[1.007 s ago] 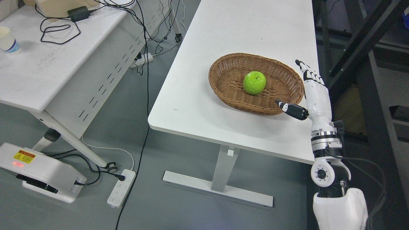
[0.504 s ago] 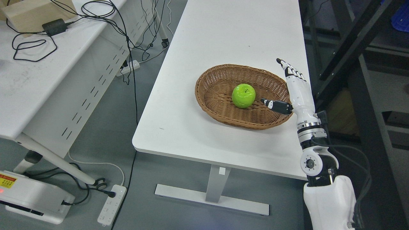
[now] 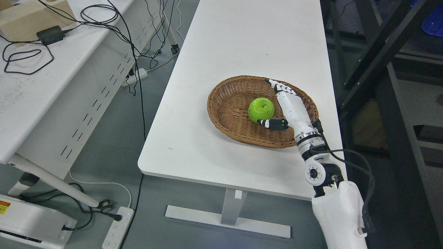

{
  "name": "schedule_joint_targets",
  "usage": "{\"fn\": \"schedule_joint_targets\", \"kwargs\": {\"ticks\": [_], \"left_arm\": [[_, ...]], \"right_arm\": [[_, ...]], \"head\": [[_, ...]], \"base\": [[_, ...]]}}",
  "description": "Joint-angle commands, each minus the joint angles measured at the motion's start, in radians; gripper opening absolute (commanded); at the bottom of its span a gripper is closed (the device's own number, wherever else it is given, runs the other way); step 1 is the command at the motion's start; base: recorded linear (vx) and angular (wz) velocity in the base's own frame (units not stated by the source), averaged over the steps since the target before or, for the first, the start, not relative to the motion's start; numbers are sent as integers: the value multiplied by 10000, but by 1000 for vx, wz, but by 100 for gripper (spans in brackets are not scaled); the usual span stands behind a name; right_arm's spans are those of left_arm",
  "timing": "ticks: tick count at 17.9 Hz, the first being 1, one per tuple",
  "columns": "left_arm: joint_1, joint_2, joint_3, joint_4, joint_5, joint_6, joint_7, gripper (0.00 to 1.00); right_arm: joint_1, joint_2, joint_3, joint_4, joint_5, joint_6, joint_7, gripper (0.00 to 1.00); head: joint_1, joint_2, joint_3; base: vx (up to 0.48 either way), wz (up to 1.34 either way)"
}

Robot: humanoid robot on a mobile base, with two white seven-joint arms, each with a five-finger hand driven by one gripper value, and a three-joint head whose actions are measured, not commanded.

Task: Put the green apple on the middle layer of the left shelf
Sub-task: 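Close the right hand fingers around the green apple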

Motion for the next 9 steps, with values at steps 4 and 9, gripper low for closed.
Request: {"fn": "schedule_joint_targets", "kwargs": {"ticks": [4, 9], "left_arm": [[-214, 175, 0, 0, -4, -6, -9, 100], [-214, 175, 0, 0, -4, -6, -9, 100]], "right_arm": [[-1065, 256, 1170, 2209, 304, 16, 132, 98], [-1557, 501, 1169, 2777, 304, 62, 147, 98]], "head": [[0, 0, 0], [0, 0, 0]], "base": [[12, -4], [0, 0]]}}
